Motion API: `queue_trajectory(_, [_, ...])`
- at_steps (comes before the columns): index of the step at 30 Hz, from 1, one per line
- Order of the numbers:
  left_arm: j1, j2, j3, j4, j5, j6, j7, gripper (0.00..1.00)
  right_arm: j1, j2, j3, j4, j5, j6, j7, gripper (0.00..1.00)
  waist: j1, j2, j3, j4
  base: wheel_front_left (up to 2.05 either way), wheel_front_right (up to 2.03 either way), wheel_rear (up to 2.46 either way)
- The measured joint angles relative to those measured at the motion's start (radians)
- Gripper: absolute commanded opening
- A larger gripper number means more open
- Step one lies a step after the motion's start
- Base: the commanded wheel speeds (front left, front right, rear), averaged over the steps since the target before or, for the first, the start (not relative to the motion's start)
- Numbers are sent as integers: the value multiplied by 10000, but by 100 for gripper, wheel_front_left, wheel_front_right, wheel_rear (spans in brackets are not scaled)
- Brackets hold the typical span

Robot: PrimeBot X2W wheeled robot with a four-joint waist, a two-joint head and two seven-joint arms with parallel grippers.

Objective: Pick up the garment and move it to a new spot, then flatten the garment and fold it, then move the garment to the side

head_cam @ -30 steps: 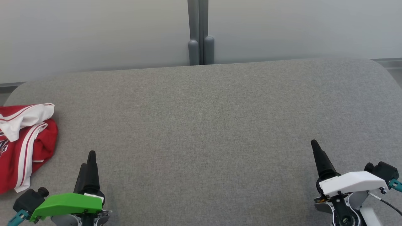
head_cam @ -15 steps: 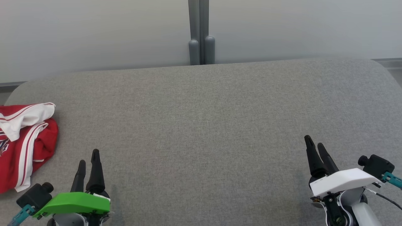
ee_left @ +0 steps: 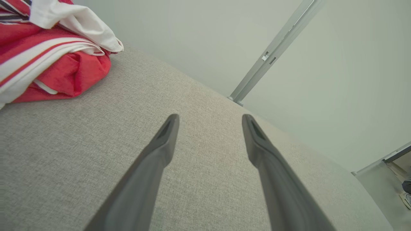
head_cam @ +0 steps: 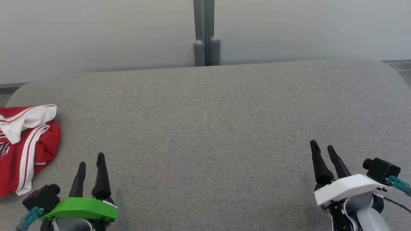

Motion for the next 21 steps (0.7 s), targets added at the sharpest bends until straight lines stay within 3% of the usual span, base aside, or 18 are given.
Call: queue_trajectory(21, [31, 146, -188, 234, 2660, 0, -520, 100, 46, -102, -291, 25, -2435, 2, -575, 100, 0, 0, 8, -67, 0, 0, 0])
